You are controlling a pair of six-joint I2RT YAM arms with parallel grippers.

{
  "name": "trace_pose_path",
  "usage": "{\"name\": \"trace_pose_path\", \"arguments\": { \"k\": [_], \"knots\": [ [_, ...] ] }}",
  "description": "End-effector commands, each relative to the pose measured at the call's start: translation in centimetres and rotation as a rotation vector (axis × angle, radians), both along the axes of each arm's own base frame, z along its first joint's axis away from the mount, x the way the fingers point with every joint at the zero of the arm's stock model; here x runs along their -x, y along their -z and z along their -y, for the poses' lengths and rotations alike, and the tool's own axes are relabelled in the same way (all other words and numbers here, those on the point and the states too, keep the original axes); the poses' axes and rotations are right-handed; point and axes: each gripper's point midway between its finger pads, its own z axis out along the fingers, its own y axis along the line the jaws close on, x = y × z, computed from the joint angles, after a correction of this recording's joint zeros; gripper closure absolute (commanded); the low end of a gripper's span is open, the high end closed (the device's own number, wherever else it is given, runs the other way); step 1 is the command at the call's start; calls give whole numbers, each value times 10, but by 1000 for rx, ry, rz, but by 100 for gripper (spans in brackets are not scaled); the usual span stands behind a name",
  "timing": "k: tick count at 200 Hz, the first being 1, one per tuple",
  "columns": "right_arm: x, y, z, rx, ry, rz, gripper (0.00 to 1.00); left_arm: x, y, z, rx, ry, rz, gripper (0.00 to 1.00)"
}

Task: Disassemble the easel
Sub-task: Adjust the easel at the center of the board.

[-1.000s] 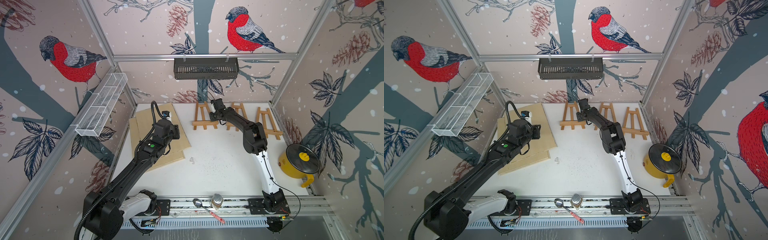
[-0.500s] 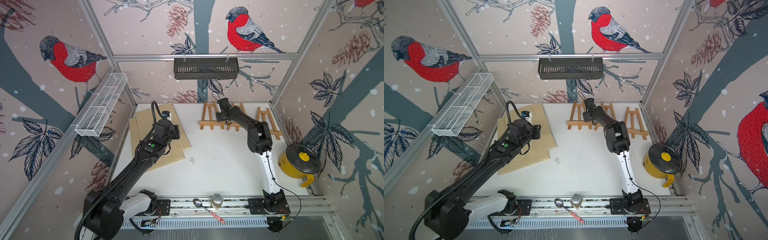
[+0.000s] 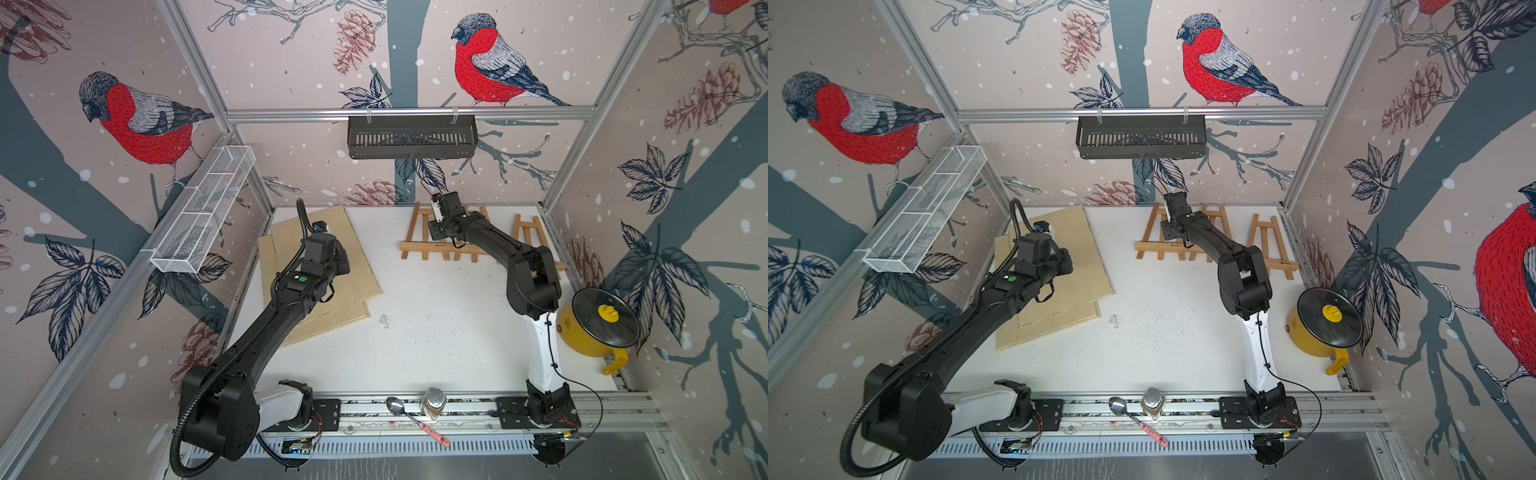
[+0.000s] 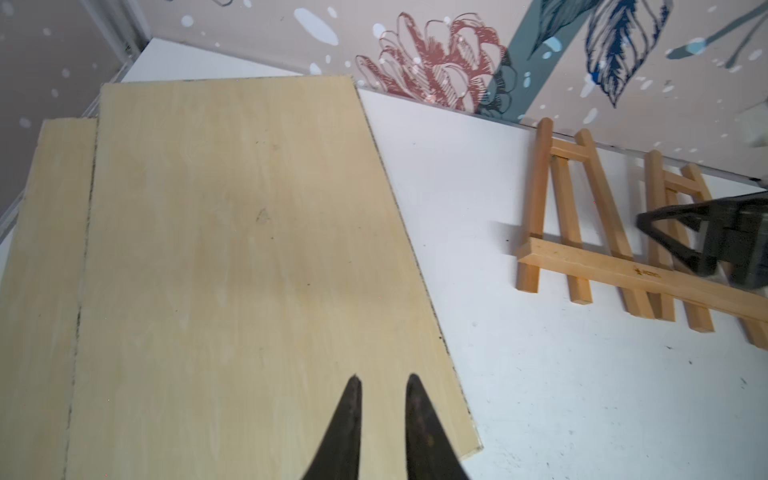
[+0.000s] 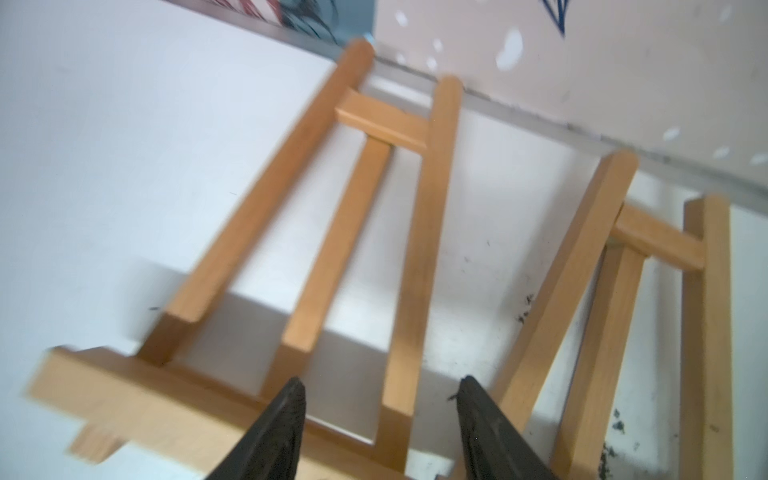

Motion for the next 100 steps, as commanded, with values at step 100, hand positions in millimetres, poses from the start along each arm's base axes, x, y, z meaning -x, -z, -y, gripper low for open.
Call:
{"name": "trace_pose_path", "arguments": {
  "k": [100],
  "knots": [
    [93,-22,-141,-236,-428,-39,44,-4,68,-145,-231,-460,-472,78]
  ]
}}
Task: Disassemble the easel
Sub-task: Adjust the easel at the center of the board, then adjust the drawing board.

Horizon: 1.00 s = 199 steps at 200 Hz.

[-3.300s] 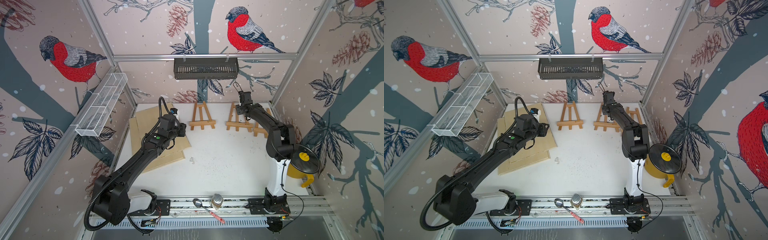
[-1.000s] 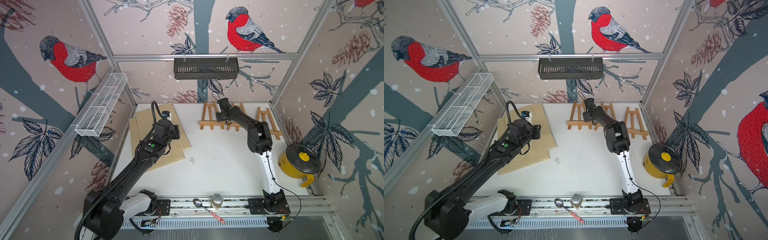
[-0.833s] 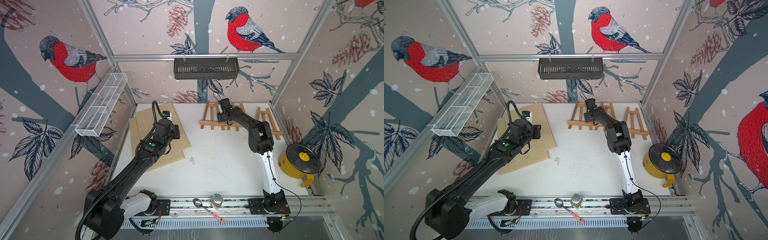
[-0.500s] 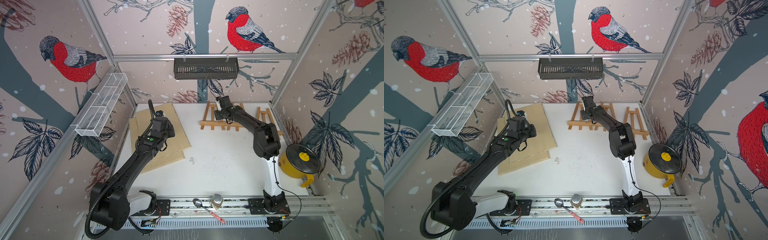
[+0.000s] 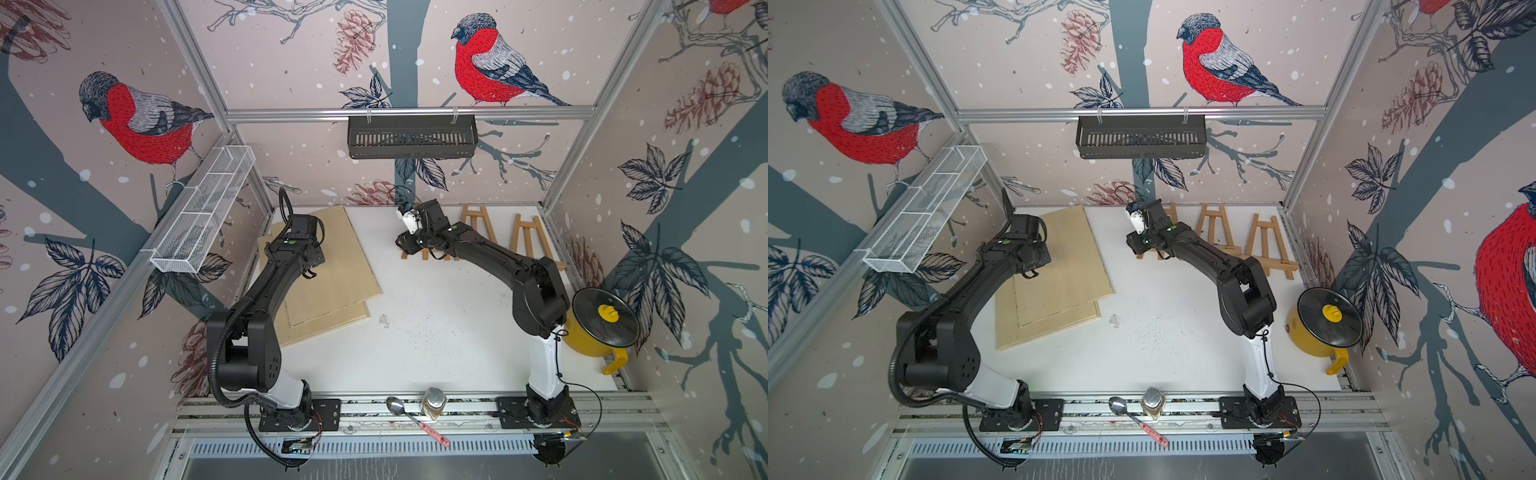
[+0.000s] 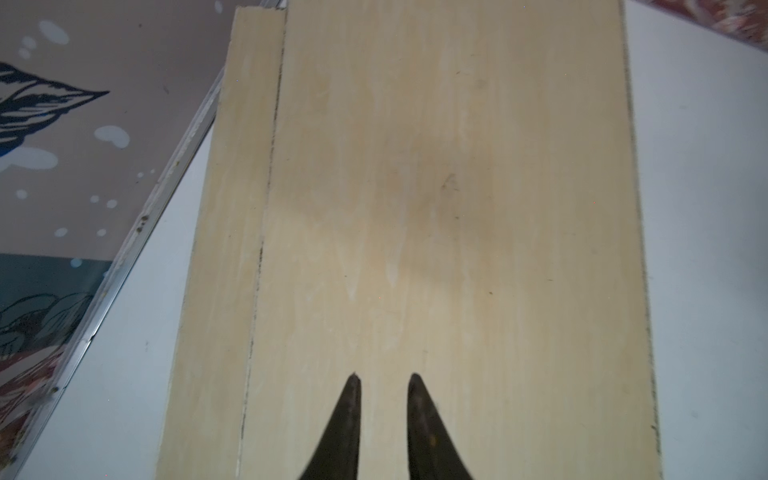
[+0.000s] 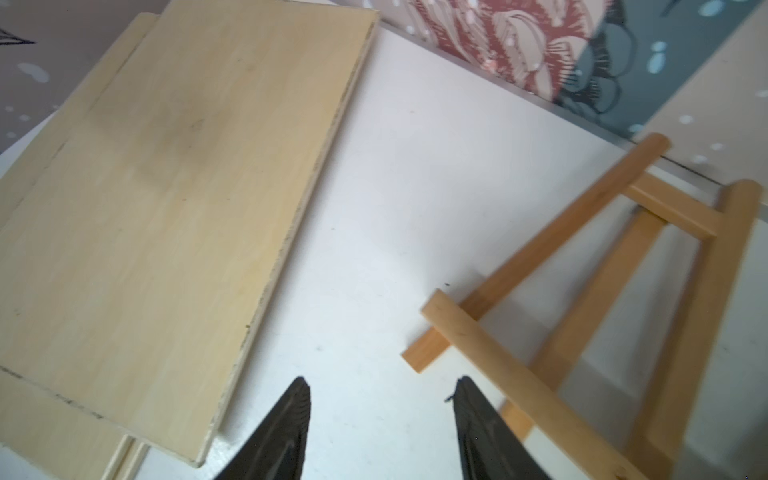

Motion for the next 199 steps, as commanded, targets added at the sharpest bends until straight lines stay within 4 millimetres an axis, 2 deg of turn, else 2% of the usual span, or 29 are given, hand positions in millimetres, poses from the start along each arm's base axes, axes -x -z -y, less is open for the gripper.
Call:
{"name": "trace_pose_path", "arguments": {
  "k": [1,53,94,125,150,169,199],
  "knots": [
    [-3,3,-17,-41,-29,-7,44,18,16,-34,-86,-110,-120,78],
    [-25,21,-43,-54,-59,-41,42,34,60,-98,-52,-276,-203,79],
    [-25,31,-69,-83,-110,-31,42,50,70,-138,-100,-369,-261,80],
    [-24,37,-82,-99,-132,-45,42,57,68,-157,-135,-413,-256,81],
    [-15,45,-91,-90,-162,-60,42,59,80,-165,-16,-443,-224,81],
    [-14,52,-93,-83,-163,-67,41,56,90,-166,57,-450,-211,81],
    [-16,62,-91,-67,-155,-74,40,45,94,-169,99,-455,-185,81]
  ]
}}
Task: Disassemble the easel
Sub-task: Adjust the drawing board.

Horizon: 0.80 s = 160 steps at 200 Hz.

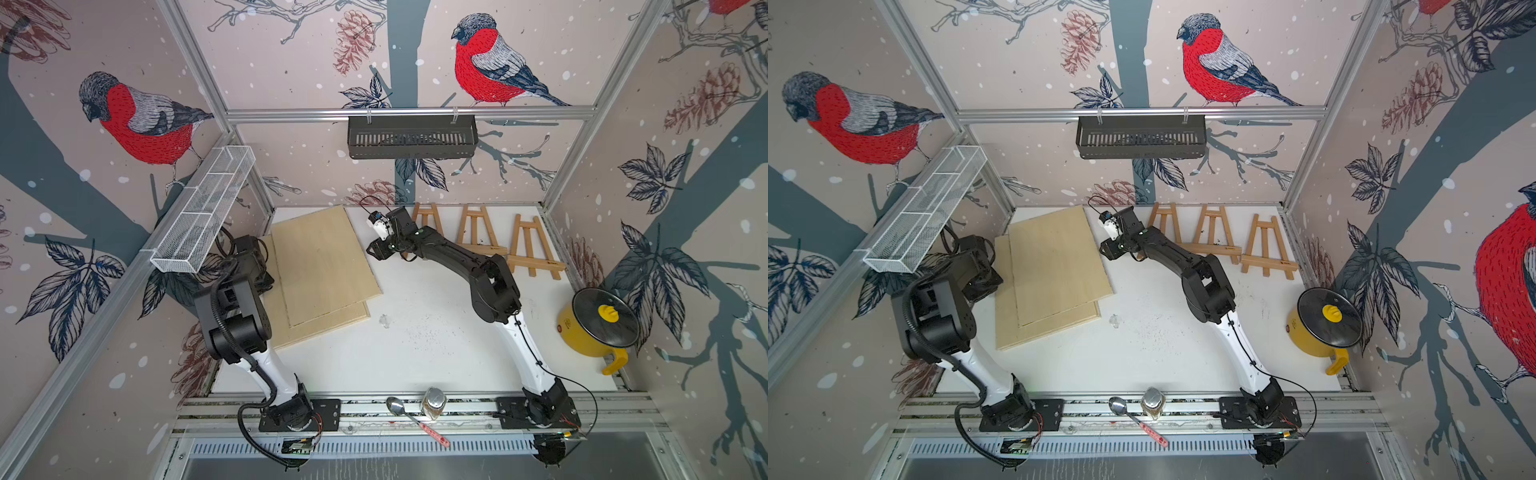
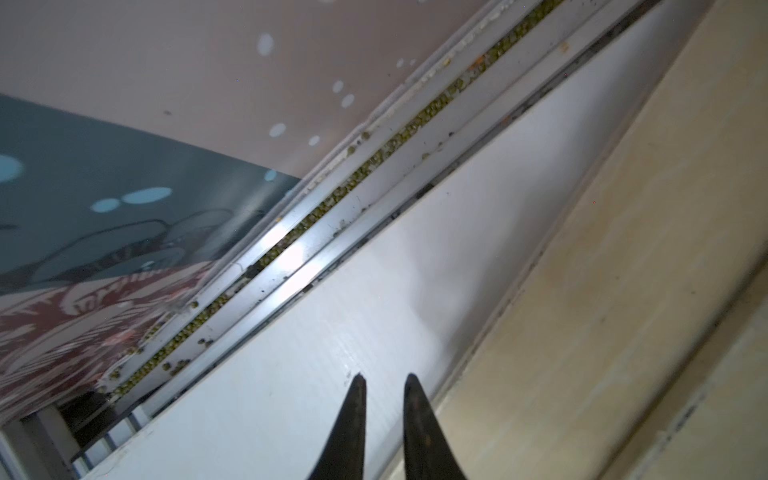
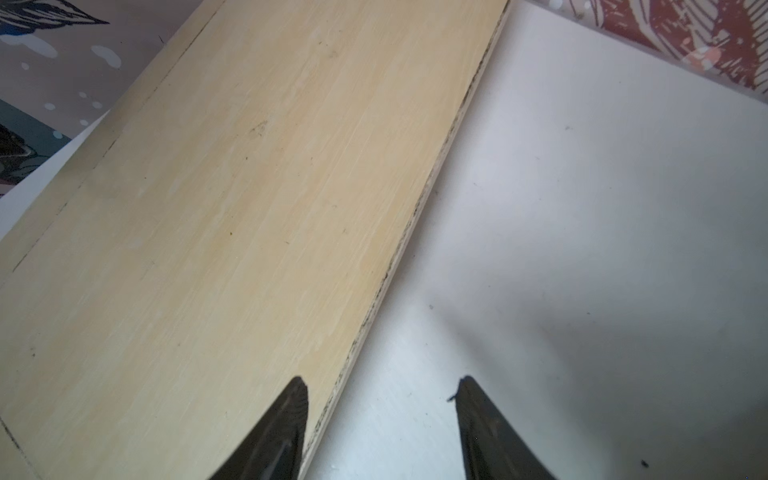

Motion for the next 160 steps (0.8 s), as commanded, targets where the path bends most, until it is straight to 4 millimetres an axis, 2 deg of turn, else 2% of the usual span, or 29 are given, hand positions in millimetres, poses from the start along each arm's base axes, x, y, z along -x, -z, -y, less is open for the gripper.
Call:
{"name": "trace_pose_path", "arguments": {
  "k": [1,41,94,160],
  "knots": [
    [-1,3,0,4,-5,-1,40,-15,0,1,48,-6,65,81],
    [-3,11,-4,-3,-17,-12,40,-32,0,-3,71,-3,89,81],
    [-7,13,-13,-30,-25,-31,39,-33,19,-10,86,-15,66,83],
    [-7,21,-18,-59,-26,-68,38,-49,29,2,173,35,111,84]
  ]
}}
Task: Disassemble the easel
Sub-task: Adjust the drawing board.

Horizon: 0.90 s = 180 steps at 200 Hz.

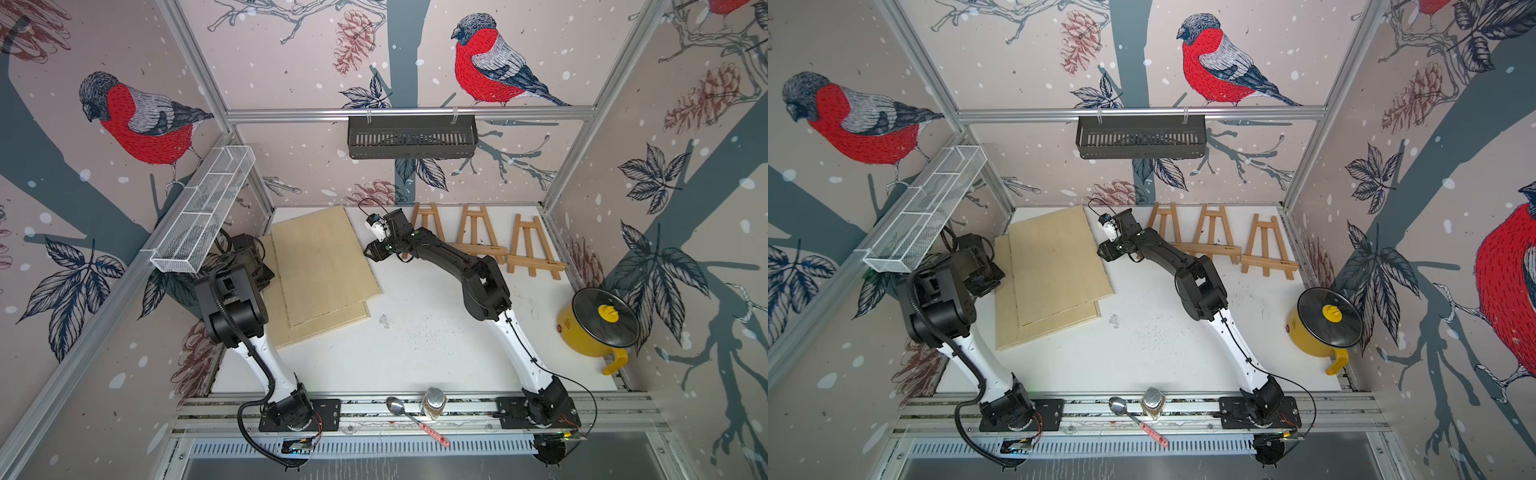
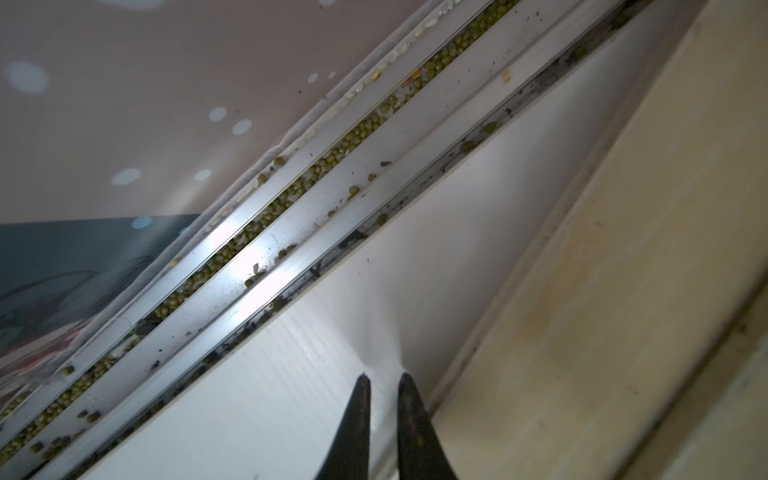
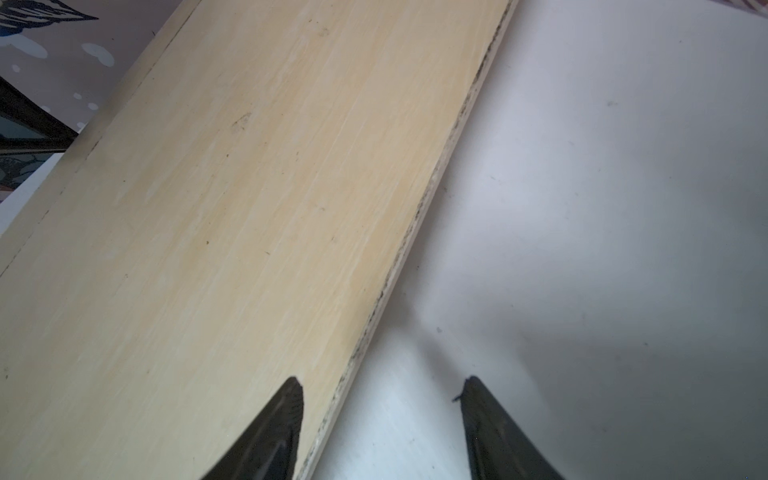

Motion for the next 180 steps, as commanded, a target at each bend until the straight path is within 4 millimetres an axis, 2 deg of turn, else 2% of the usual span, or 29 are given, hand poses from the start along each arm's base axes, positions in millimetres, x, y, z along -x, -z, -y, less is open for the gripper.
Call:
{"name": "trace_pose_path", "arguments": {
  "k": [1,75,147,180],
  "knots": [
    [1,-1,-4,-23,-8,-16,38,-12,2,8,57,29,42,84],
    [-3,9,4,-11,17,-38,38,-29,20,35,168,119,87,85],
    [-12,15,18,-6,53,-58,38,-59,12,60,196,190,131,86],
    [-14,16,26,-5,67,-62,38,-62,10,67,209,196,144,86]
  ]
}}
